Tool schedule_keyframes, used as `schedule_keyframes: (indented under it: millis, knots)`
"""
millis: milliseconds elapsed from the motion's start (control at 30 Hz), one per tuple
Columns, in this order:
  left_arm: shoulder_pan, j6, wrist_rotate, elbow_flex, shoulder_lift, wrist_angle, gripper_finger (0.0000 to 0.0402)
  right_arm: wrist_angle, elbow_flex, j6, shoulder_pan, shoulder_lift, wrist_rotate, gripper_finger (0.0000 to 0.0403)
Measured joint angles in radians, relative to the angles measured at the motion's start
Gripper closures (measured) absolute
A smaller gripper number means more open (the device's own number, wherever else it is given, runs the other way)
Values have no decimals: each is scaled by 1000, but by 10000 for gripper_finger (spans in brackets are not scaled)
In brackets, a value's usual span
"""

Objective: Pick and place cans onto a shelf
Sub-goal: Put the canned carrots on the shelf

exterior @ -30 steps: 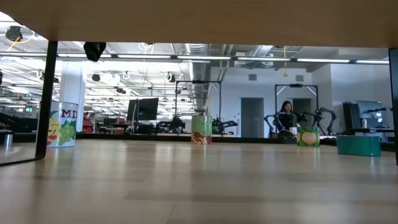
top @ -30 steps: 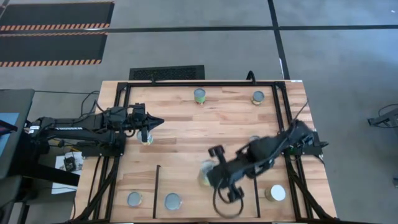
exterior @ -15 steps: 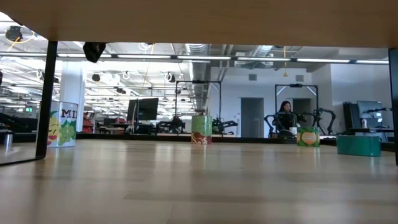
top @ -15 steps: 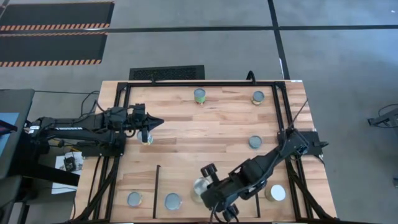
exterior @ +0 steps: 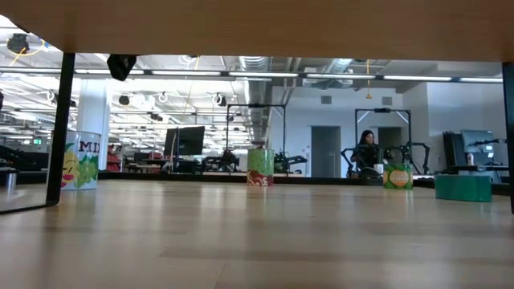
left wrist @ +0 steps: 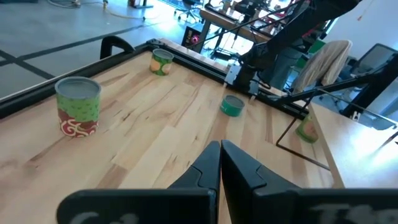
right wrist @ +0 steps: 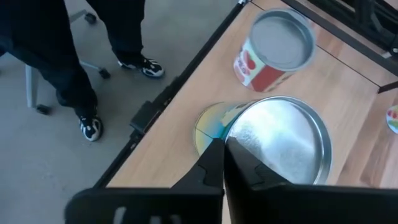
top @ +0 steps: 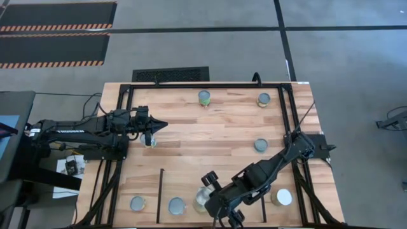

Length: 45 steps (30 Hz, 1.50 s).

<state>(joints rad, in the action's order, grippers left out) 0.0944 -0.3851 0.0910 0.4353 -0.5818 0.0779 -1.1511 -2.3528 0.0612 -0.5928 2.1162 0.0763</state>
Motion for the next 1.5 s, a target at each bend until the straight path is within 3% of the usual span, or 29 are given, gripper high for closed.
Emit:
schedule_keyframes:
  millis: [400,900,1500]
  knots:
    - [0,11,0,0,0,2,401,10,0,0,-1,0,-31,344]
    - [0,13,0,0,0,3,401,30,0,-1,-1,0,-39,342]
    - [0,27,-22,0,0,1,401,49,-4,-65,5,-25,34,342]
